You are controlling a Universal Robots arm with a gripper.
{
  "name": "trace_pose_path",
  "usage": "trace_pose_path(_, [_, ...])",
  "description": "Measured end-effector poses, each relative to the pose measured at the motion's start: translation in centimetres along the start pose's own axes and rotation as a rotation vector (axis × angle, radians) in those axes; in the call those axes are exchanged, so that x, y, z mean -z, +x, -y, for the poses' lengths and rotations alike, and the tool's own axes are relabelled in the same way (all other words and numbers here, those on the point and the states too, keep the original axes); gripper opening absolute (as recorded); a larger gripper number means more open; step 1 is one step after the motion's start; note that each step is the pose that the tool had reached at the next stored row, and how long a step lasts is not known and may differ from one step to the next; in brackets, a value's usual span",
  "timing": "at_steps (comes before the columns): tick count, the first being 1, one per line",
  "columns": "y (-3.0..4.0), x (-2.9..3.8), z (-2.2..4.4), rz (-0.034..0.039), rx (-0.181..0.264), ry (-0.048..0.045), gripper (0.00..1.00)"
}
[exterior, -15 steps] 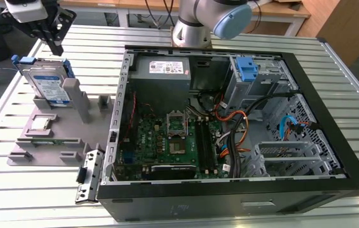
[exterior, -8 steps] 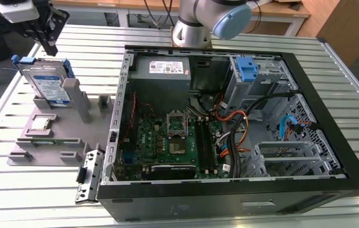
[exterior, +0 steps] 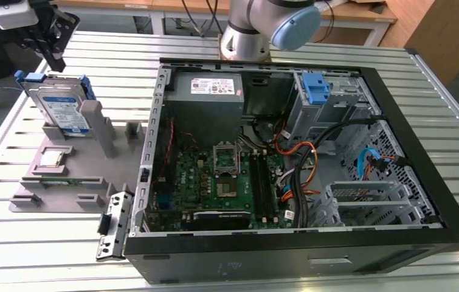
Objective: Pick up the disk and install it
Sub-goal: 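Reach for the disk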
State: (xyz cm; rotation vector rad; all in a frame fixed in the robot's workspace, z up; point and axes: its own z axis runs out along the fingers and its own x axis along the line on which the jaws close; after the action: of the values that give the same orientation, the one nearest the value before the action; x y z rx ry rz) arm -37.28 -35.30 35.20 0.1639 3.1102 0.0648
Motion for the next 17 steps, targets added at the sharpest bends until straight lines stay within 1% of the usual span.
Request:
trace_pose_path(2, [0.34,-0.01,0.04,0.0001,0.0,0.0,0.1])
trace_pose_path(4, [0.53,-0.02,0.06,0.0,0.0,0.0,0.1])
trace_pose_path(10, [0.56,-0.02,0.06,-0.0004,0.0,0.0,0.1])
trace_pose_path(12, [0.57,-0.06,0.06,-0.008,0.0,0.0008,0.1])
trace_pose_path(17, [0.56,-0.05,0.06,-0.0109,-0.001,0.0012,0.1])
